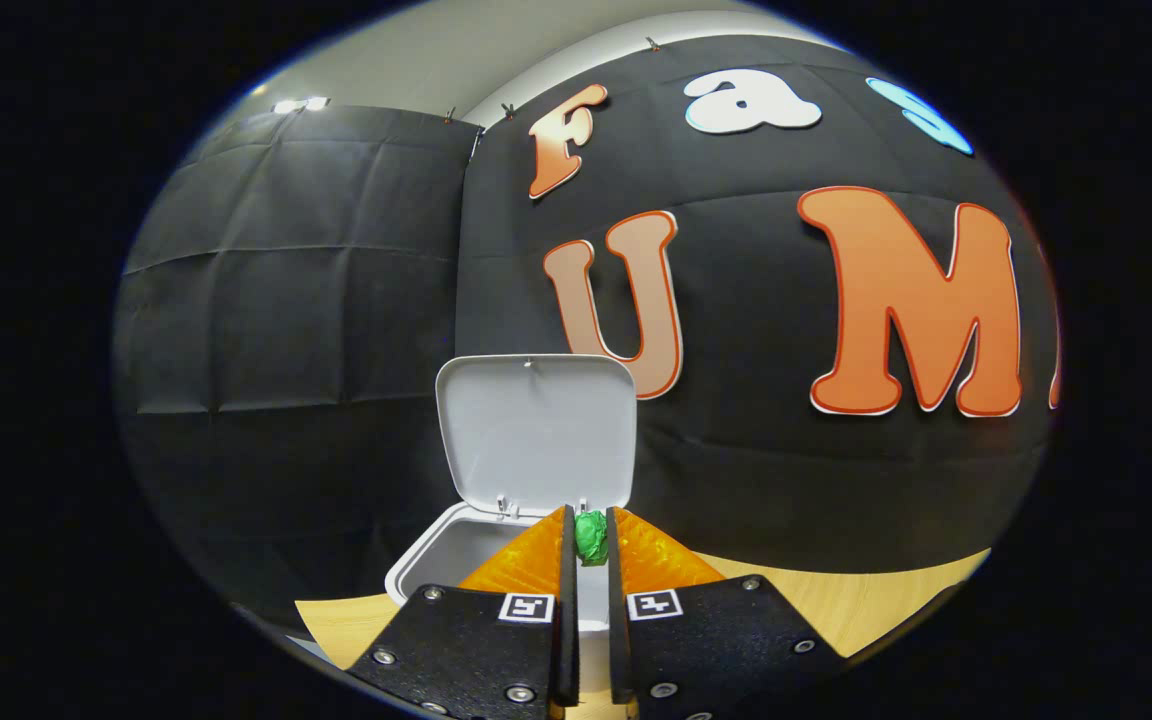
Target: Press the lid of the desktop garbage bin to open it, pick up the crumpled paper on the desktop and throw it into the bin, then pick up the pop can on the desktop and drop it into the bin, and finally close the garbage bin lid.
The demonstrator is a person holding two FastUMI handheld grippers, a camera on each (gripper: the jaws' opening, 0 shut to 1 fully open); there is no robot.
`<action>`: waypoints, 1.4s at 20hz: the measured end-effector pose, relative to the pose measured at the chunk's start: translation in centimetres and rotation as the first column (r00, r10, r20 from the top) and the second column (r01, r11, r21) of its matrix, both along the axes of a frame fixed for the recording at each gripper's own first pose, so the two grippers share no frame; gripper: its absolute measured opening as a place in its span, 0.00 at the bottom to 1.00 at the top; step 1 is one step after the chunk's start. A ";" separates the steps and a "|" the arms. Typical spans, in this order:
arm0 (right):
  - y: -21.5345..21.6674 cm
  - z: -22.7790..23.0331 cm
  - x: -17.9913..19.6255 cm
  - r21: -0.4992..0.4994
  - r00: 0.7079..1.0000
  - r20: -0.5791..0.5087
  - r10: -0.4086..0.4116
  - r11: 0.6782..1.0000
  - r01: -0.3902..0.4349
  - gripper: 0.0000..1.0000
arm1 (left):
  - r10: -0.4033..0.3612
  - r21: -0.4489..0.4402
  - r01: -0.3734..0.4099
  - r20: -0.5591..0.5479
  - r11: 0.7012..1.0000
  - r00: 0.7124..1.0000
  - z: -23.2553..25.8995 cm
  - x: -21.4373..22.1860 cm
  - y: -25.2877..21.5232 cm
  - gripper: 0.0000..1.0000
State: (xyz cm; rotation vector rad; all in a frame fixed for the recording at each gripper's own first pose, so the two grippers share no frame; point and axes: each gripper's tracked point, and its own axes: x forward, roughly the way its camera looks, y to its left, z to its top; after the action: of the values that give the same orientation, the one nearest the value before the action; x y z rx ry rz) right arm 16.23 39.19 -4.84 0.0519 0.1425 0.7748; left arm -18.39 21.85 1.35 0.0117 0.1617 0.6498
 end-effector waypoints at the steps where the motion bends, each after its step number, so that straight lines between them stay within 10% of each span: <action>1: 1.0 -0.2 0.3 -0.001 1.000 -0.007 0.007 1.000 -0.008 0.12 | 0.008 0.002 -0.008 -0.003 1.000 1.000 -0.1 -0.2 0.2 0.93; 11: 4.6 -2.3 1.0 -0.043 0.999 0.019 0.049 0.998 -0.048 0.20 | 0.079 0.007 -0.079 -0.021 0.997 0.997 -0.2 -2.8 2.0 0.94; 13: 4.2 -2.6 1.0 -0.044 0.999 0.008 0.048 0.998 -0.047 0.54 | 0.068 0.008 -0.068 -0.026 0.998 0.997 -0.3 -2.6 1.8 0.94; 18: 0.6 -1.8 0.8 -0.024 1.000 0.028 0.013 1.000 -0.012 0.91 | 0.016 -0.011 -0.016 -0.025 1.000 1.000 -0.8 -0.8 0.5 0.93; 28: -15.2 0.1 1.1 0.020 0.982 0.068 -0.174 0.985 0.173 0.91 | -0.203 -0.062 0.200 -0.042 0.978 0.978 -3.9 5.6 -5.9 0.93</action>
State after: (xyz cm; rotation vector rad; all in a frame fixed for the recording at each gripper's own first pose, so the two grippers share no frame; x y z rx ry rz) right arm 17.38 24.04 -4.71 0.0496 0.0655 0.6022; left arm -12.74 15.91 -2.52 -0.0115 0.2227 0.4424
